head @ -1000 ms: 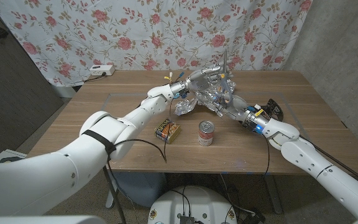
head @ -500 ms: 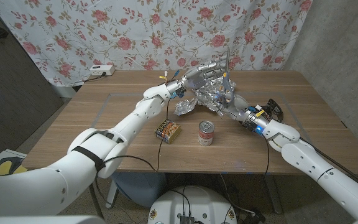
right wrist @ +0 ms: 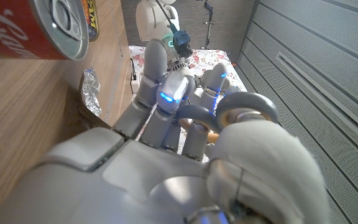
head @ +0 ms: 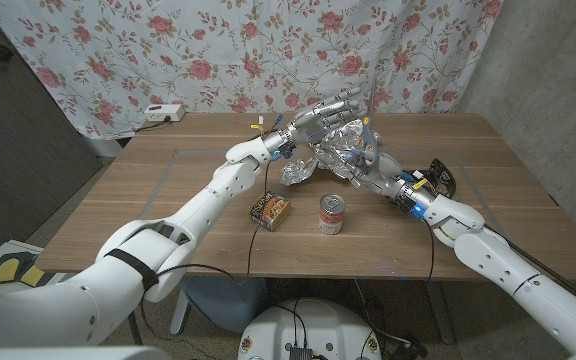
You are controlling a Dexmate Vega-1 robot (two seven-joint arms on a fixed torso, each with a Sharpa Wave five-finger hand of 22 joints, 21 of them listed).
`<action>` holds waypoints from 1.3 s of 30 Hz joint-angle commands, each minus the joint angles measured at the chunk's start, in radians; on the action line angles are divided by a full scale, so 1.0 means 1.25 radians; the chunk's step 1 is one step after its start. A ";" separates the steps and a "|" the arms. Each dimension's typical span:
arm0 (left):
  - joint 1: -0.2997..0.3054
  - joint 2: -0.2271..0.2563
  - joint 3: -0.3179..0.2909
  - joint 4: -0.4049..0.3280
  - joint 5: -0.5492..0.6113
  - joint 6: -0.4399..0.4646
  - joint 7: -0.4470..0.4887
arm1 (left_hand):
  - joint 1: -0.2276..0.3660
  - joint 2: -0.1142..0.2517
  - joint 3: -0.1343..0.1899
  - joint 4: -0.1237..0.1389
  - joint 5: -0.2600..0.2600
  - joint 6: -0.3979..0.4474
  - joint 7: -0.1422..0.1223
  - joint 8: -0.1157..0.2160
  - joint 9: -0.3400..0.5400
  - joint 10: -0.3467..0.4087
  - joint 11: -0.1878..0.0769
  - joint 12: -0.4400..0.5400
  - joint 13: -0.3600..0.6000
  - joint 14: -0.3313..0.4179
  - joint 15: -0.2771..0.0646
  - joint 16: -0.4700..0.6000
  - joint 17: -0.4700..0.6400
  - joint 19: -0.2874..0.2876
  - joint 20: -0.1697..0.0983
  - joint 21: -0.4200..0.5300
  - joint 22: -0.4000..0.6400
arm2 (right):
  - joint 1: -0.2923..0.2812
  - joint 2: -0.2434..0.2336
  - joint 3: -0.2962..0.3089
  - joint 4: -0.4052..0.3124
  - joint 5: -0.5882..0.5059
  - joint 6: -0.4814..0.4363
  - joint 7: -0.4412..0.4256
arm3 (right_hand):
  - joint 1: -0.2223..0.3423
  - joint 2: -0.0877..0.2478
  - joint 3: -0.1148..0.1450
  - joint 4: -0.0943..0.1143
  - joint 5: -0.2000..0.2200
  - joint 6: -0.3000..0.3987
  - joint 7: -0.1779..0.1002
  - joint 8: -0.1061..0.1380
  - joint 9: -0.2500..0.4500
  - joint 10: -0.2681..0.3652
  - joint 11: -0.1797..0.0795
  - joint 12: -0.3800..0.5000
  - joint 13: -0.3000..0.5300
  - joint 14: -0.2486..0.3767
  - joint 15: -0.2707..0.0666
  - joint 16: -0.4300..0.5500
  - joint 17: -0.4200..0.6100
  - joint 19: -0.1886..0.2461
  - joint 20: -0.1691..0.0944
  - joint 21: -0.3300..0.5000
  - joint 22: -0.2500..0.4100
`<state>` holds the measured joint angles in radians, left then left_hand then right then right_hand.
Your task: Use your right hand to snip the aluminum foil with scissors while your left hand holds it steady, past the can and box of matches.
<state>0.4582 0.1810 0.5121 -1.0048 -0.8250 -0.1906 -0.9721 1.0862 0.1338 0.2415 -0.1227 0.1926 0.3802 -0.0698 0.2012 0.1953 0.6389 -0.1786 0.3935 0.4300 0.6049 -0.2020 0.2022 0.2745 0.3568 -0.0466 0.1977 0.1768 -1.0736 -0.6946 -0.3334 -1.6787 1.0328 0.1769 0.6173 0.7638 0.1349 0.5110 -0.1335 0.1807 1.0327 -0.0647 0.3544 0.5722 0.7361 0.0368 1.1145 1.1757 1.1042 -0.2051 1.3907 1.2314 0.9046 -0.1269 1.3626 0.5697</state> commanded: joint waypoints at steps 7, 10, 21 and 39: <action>0.045 0.055 0.005 -0.091 -0.014 -0.019 0.060 | -0.041 -0.016 -0.010 0.013 -0.002 -0.011 -0.003 0.001 0.000 -0.014 0.004 -0.018 0.002 -0.019 0.000 0.000 -0.003 -0.015 0.007 -0.004 0.002 | -0.041 -0.014 0.023 -0.045 0.037 -0.025 -0.021 | -0.005 0.010 0.014 -0.003 -0.002 0.008 -0.002 -0.006 -0.001 0.194 -0.184 0.004 0.008 0.003 -0.010 0.016 0.004 0.003 -0.071 0.016 0.003; 0.044 0.058 0.007 -0.090 -0.015 -0.020 0.063 | -0.040 -0.014 -0.007 0.010 -0.001 -0.013 -0.004 0.000 -0.001 -0.013 0.003 -0.019 0.002 -0.018 -0.004 0.001 -0.005 -0.015 0.007 -0.003 0.002 | -0.047 -0.018 0.026 -0.055 0.036 -0.028 -0.032 | -0.008 0.009 0.017 -0.003 -0.003 0.008 -0.002 -0.007 -0.003 0.199 -0.185 0.009 0.012 0.003 -0.009 0.021 0.003 0.001 -0.071 0.020 0.000; 0.095 0.101 -0.004 -0.152 -0.025 -0.013 0.114 | -0.045 -0.010 -0.001 0.008 0.003 -0.017 -0.002 0.001 -0.001 -0.013 0.004 -0.025 0.003 -0.021 0.002 0.003 -0.009 -0.018 0.012 -0.002 0.002 | -0.092 -0.074 0.054 -0.127 0.036 -0.080 -0.126 | -0.013 0.008 0.025 -0.004 -0.003 0.005 -0.002 -0.007 0.001 0.197 -0.185 0.001 0.003 0.004 -0.009 0.032 0.003 0.003 -0.071 0.033 -0.008; 0.184 0.184 -0.047 -0.258 -0.050 -0.005 0.221 | -0.064 -0.011 0.004 -0.002 0.006 -0.116 0.008 -0.018 -0.001 -0.106 0.027 -0.078 0.004 -0.085 0.028 0.000 -0.009 -0.034 0.018 -0.002 0.003 | -0.129 -0.117 0.077 -0.170 0.063 -0.132 -0.162 | -0.013 0.006 0.039 -0.008 -0.004 0.005 0.002 -0.010 -0.002 0.195 -0.185 0.005 0.009 0.005 -0.009 0.051 0.003 0.003 -0.071 0.052 -0.023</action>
<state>0.6337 0.3584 0.4805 -1.2648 -0.8763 -0.1960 -0.7636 1.0130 0.1208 0.2415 -0.1228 0.1935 0.2350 -0.0568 0.1729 0.1905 0.5087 -0.1411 0.2994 0.4339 0.4997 -0.1645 0.2022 0.2621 0.3191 -0.0270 0.1977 0.1795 -1.2083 -0.8053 -0.2530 -1.8576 1.0951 0.0533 0.4392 0.7428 0.1331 0.5414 -0.1500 0.1807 1.0342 -0.0661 0.3428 0.5700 0.7446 0.0381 1.1212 1.1885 1.1045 -0.2048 1.4468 1.2338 0.9048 -0.1269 1.4173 0.5420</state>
